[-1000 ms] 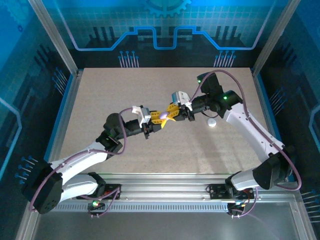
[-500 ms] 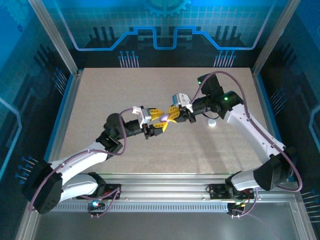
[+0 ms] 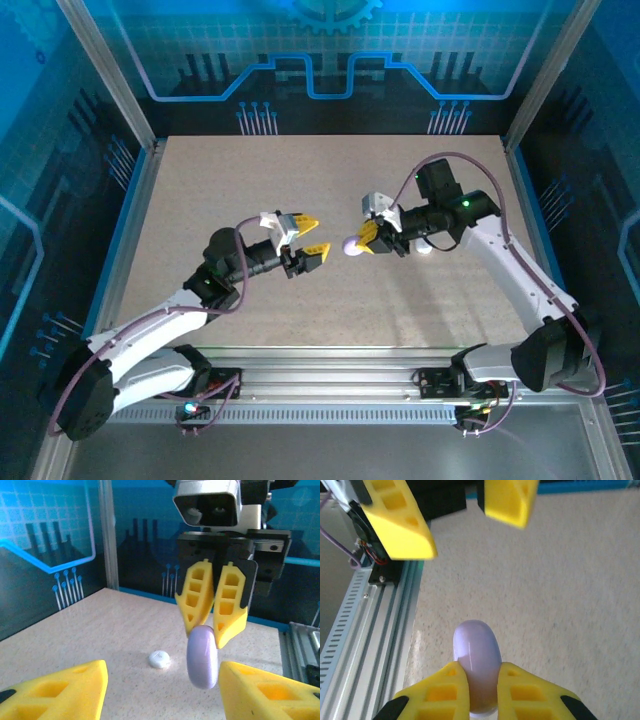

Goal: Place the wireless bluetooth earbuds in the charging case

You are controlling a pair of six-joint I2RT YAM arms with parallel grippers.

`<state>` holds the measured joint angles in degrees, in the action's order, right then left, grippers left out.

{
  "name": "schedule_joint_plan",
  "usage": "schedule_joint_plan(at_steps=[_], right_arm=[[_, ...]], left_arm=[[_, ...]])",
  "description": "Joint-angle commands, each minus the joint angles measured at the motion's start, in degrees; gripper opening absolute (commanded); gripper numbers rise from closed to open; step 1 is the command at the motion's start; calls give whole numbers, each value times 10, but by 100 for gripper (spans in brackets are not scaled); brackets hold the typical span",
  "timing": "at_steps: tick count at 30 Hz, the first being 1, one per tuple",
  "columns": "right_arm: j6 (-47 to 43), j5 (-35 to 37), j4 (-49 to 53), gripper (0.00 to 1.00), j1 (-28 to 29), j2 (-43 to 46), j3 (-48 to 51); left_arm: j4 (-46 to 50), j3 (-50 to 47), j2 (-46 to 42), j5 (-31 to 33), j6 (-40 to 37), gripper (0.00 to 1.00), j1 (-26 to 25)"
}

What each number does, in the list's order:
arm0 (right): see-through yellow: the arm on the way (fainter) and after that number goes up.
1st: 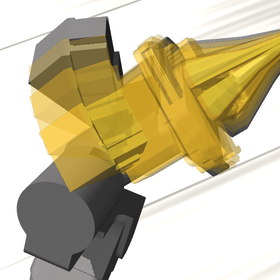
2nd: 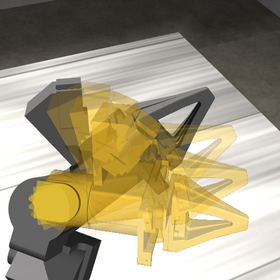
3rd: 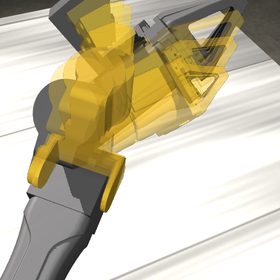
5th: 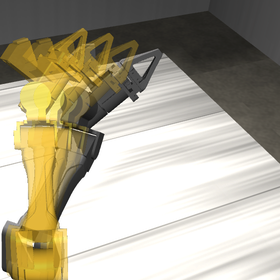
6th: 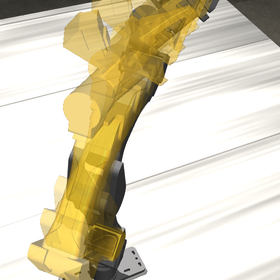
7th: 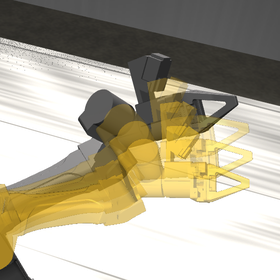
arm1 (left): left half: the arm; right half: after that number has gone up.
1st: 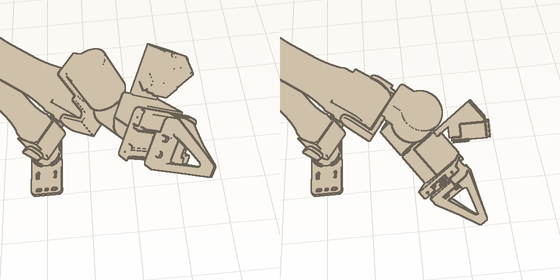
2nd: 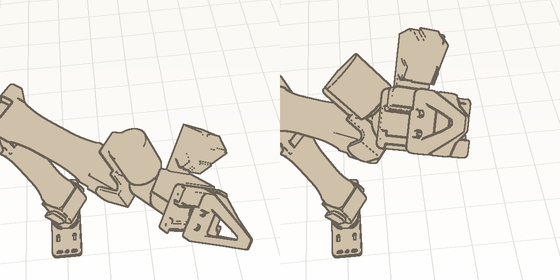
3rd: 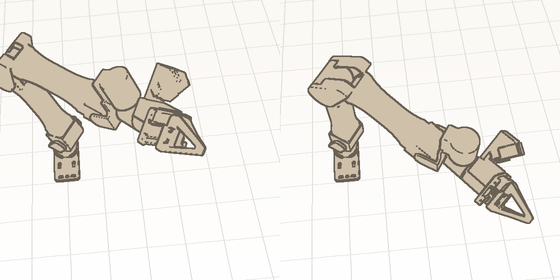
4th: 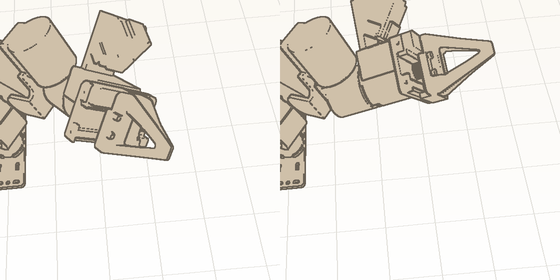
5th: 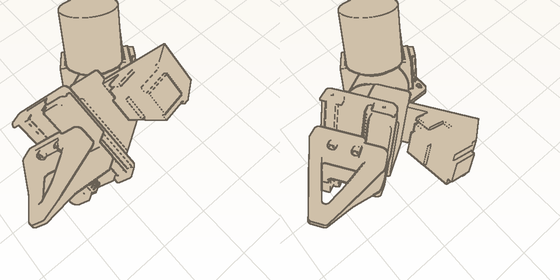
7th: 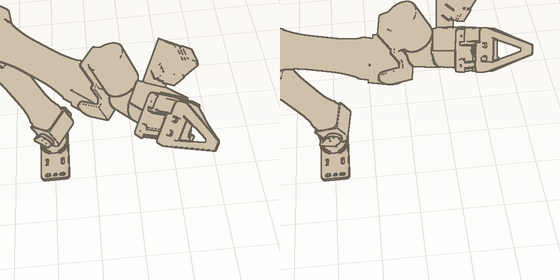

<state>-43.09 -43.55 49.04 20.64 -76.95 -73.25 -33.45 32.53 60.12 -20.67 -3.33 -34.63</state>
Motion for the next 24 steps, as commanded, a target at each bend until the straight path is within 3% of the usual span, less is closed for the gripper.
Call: schedule_joint_plan(at_steps=[1, 6, 12, 24], right_arm=[[63, 59, 29, 11, -13, -13, 9], [140, 113, 18, 11, -36, -46, 15], [196, 150, 21, 11, -63, -116, -4], [279, 161, 43, 12, -103, -277, -70]], left_arm=[[58, 15, -11, 50, -2, 62, -3], [121, 37, -3, 103, 10, 62, -3], [183, 66, 16, 120, 14, 61, -3], [196, 68, 16, 134, 6, 61, -3]])
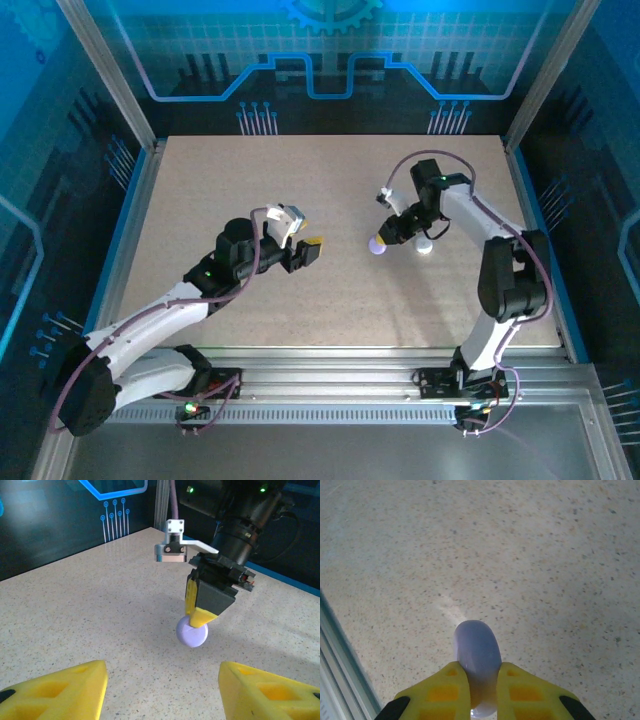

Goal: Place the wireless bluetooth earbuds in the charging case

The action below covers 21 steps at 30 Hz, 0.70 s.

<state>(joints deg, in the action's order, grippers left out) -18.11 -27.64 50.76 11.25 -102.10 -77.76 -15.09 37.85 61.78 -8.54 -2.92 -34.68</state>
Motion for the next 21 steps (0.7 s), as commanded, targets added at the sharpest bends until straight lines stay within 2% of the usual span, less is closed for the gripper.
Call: schedule_joint_plan(at_steps=[1, 12, 21], right_arm=[[33, 1, 26, 11, -12, -36, -29], [57, 8, 34, 11, -29, -122, -79], [63, 15, 43, 10, -50, -153, -100]], left_arm=[[13, 14, -2, 14, 0, 61, -3], [14, 9, 0, 29, -8, 61, -3], [6, 13, 13, 30, -8, 62, -3]])
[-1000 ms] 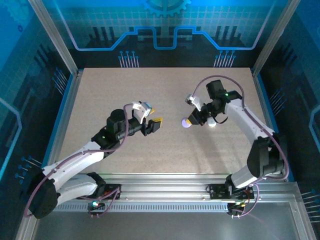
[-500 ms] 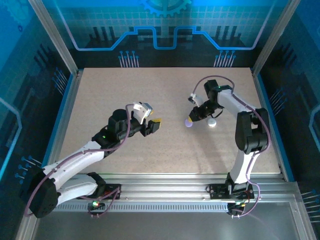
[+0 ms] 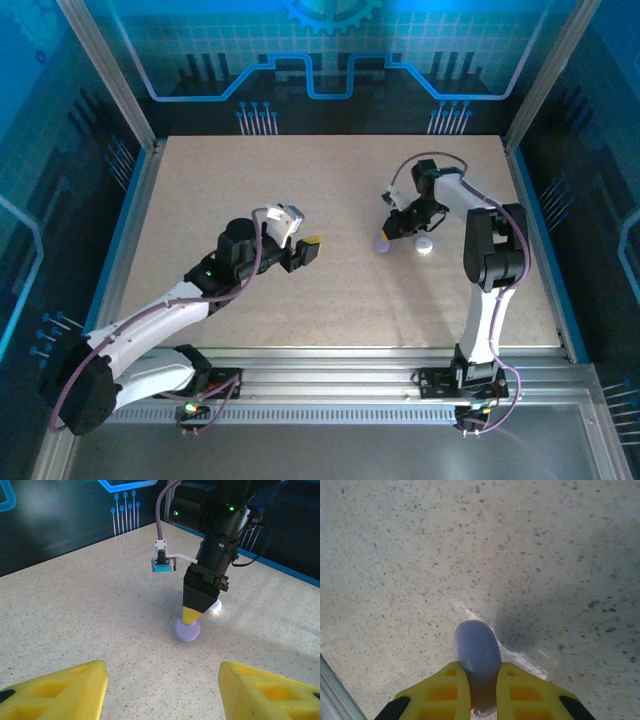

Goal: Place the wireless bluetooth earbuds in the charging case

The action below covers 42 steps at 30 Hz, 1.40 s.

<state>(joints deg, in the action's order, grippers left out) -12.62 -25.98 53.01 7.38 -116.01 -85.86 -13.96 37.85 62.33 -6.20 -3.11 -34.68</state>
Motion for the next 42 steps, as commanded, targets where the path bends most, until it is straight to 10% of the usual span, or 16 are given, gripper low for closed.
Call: schedule_joint_plan(at_steps=[1, 42], right_arm=[[8, -3, 22, 10, -13, -16, -21], [39, 33, 7, 39, -64, -10, -70]], left_arm=[[-6, 13, 9, 7, -7, 61, -3], [16, 43, 18, 57, -8, 66, 7]])
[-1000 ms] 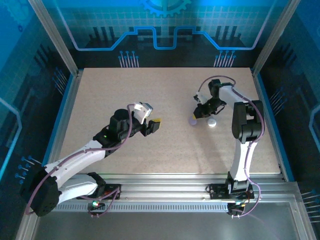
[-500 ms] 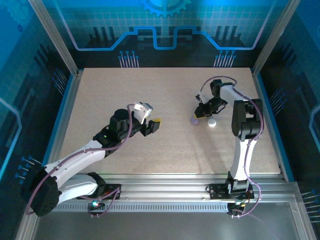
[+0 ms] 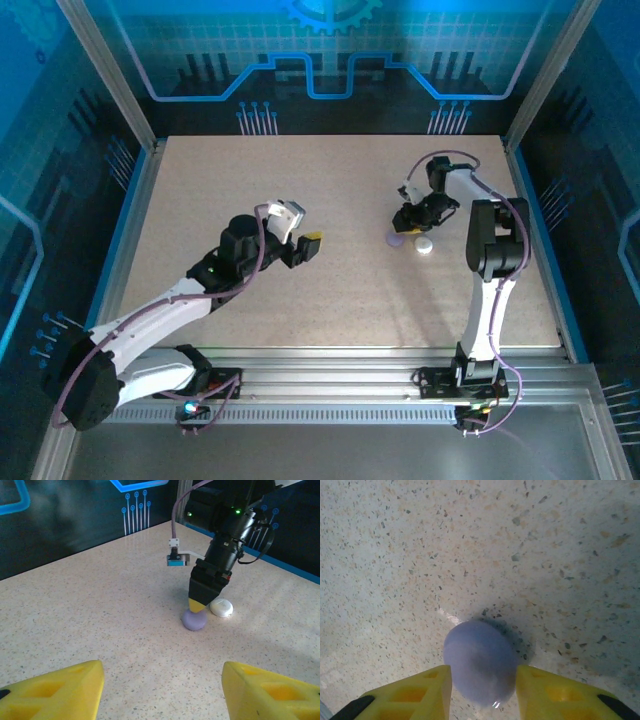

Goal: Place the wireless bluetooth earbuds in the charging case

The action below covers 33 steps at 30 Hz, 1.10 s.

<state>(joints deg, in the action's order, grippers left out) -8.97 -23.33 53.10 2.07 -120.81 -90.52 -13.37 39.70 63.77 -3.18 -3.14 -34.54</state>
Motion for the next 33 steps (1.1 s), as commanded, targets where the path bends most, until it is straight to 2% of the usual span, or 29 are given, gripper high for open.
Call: schedule_joint_plan(at_steps=[1, 9, 13, 18, 23, 26, 29, 30, 31, 33], right_arm=[[3, 8, 8, 40, -12, 44, -26], [-2, 28, 0, 43, -21, 144, -16], [16, 33, -69, 47, -22, 233, 39], [49, 39, -200, 51, -22, 349, 156], [71, 79, -369, 62, -24, 454, 325], [84, 104, -431, 71, -25, 501, 397], [101, 127, -475, 77, -25, 545, 465], [106, 133, -493, 84, -26, 558, 487], [111, 144, -516, 100, -26, 573, 510], [113, 163, -557, 100, -27, 591, 552]], left_arm=[[16, 28, 3, 29, -7, 66, 10], [59, 53, 2, 27, 24, 70, 89], [92, 70, 3, 52, 36, 73, 138], [109, 69, 3, 80, 70, 78, 196], [122, 55, 14, 116, 102, 82, 240], [106, 30, 19, 123, 138, 86, 267], [72, -8, 20, 128, 155, 95, 278], [65, -17, 19, 132, 153, 99, 278], [57, -29, 19, 143, 155, 99, 278], [47, -45, 20, 174, 158, 99, 278]])
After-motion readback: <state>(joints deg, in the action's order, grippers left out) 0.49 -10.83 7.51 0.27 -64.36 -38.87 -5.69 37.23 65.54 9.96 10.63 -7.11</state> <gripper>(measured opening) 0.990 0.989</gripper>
